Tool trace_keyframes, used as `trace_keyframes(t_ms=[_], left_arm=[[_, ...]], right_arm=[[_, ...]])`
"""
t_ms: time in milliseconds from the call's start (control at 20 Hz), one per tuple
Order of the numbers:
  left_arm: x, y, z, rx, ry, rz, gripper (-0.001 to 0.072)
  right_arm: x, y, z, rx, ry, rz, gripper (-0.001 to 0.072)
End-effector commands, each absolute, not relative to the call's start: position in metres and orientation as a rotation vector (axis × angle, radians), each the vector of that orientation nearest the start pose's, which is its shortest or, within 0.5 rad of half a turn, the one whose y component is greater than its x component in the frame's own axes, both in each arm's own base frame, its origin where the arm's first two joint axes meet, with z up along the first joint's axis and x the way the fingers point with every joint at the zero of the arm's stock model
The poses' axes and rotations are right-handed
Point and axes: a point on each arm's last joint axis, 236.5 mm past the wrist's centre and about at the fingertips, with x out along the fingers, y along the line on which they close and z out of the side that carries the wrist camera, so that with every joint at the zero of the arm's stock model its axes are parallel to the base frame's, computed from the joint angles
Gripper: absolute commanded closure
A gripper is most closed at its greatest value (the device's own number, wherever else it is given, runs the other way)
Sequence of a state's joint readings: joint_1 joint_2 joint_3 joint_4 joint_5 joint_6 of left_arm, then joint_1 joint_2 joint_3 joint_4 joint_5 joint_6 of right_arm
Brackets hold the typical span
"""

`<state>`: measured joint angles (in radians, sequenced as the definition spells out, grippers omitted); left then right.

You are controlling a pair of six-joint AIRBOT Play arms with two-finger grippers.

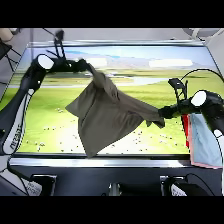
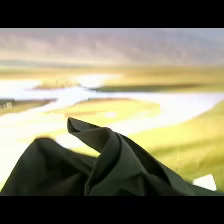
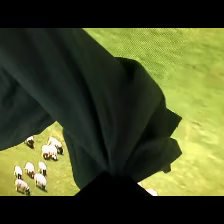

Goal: Fold the shirts.

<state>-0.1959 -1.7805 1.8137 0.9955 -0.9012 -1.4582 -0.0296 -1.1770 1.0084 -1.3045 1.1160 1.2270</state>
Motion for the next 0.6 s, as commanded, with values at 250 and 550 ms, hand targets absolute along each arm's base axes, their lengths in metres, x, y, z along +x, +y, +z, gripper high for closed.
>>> trace_keyframes(t_ms=[250,550], left_arm=[[0.361,-0.119,-0.016,-0.259,1.672,-0.406,0.0104],[0.230,-0.152,-0.088,-0.535,1.723,-0.335,0.0104]], right_arm=[[0.332,0.049,-0.018,-0.091,1.326,0.413,0.0694],[0.341,0.048,-0.017,-0.093,1.291,0.399,0.0694]])
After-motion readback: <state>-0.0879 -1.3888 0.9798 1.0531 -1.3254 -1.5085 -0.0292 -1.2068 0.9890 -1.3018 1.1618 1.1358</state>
